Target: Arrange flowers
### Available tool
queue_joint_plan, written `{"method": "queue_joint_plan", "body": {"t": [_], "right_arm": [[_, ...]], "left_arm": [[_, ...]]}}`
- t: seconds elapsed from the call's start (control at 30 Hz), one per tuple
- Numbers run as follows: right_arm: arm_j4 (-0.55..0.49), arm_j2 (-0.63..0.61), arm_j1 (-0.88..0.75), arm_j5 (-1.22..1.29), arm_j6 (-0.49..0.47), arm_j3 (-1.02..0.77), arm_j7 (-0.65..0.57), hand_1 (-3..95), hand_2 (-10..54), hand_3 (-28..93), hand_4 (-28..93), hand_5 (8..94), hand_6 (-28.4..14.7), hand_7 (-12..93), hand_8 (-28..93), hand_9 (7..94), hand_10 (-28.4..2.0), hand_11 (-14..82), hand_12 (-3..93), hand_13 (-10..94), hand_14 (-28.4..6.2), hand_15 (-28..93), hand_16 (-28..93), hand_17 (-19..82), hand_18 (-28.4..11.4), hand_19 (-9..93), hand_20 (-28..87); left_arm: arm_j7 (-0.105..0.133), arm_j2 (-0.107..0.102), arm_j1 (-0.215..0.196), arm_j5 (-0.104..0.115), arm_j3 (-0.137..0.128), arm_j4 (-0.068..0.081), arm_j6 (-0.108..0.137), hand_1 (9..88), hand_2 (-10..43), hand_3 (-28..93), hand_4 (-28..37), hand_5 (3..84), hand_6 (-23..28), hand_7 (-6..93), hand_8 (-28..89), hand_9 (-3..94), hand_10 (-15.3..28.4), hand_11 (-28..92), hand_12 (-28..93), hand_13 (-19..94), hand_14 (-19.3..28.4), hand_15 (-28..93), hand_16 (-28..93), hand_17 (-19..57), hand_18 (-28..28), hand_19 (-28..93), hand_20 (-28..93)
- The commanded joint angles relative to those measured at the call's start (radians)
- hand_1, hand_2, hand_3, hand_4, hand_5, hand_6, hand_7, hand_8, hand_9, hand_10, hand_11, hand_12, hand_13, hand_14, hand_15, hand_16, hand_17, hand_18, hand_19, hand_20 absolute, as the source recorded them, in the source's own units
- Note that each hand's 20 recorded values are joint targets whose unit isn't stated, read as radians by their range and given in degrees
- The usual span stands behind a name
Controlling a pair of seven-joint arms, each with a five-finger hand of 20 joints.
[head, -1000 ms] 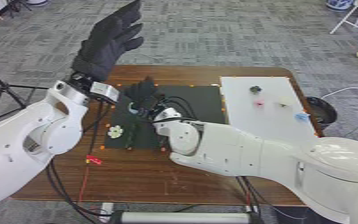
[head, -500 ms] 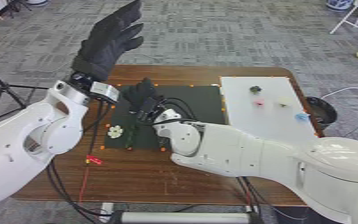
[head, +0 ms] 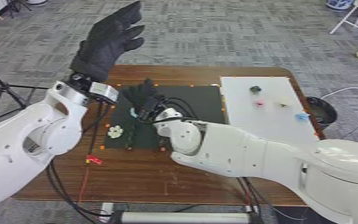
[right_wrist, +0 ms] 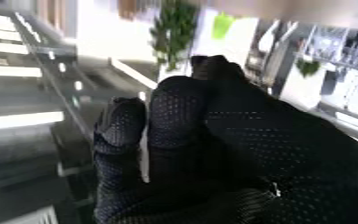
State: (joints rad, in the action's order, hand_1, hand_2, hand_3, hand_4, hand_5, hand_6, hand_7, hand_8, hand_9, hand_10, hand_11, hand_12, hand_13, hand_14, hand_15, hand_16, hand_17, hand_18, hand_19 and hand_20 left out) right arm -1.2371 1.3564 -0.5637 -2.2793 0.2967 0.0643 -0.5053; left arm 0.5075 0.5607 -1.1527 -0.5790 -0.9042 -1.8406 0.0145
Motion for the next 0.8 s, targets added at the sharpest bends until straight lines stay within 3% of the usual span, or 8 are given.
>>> {"method": "queue_joint_plan", "body": {"t": [0.03,0.2,0.47,0.8], "right_arm": [[-0.034,-0.008,-0.018,0.063,-0.228,-0.073,-0.008,52.7,-4.9,93,-19,44.4,-0.4,26,-20,48.5,-6.0,17.2,8.3,61,-3.2,77,39,30,-18.6,93,43],[-0.033,-0.016,-0.038,0.091,-0.309,-0.115,0.058,51.6,-3.0,93,-14,47.7,-0.6,23,-17,51.7,-6.7,15.7,9.4,61,-4.4,78,38,30,-20.3,93,45],[-0.029,-0.024,-0.044,0.096,-0.289,-0.125,0.117,50.7,-1.2,93,-11,50.4,0.5,24,-16,56.1,-6.7,15.9,11.2,62,-4.5,78,37,31,-20.9,93,46],[-0.024,-0.031,-0.031,0.055,-0.263,-0.109,0.101,50.6,-1.0,93,-11,52.3,0.4,22,-15,57.7,-7.5,15.2,12.3,62,-4.6,79,37,31,-21.2,93,46]], "left_arm": [[0.014,-0.009,-0.026,0.003,-0.021,-0.022,0.010,30.2,-3.1,59,-18.4,28.4,5.3,5.5,-2,20.0,15.8,2,26,13,21.9,15,5,-12.1,25.1,60,-16],[0.015,-0.011,-0.026,0.003,-0.022,-0.022,0.013,29.8,-4.4,62,-19.2,28.7,4.6,9.2,-4,19.8,14.4,9,23,13,19.6,21,3,-10.0,21.1,53,-6],[0.013,-0.009,-0.029,0.004,-0.024,-0.022,0.015,29.6,-5.0,63,-20.1,28.7,4.3,11.0,-5,19.8,13.6,11,22,14,18.3,23,2,-9.4,19.9,49,0],[0.010,-0.008,-0.036,0.003,-0.029,-0.022,0.021,29.6,-5.5,65,-21.1,28.7,4.0,14.3,-7,19.7,13.1,15,20,15,17.7,25,2,-8.7,19.4,46,4]]}}
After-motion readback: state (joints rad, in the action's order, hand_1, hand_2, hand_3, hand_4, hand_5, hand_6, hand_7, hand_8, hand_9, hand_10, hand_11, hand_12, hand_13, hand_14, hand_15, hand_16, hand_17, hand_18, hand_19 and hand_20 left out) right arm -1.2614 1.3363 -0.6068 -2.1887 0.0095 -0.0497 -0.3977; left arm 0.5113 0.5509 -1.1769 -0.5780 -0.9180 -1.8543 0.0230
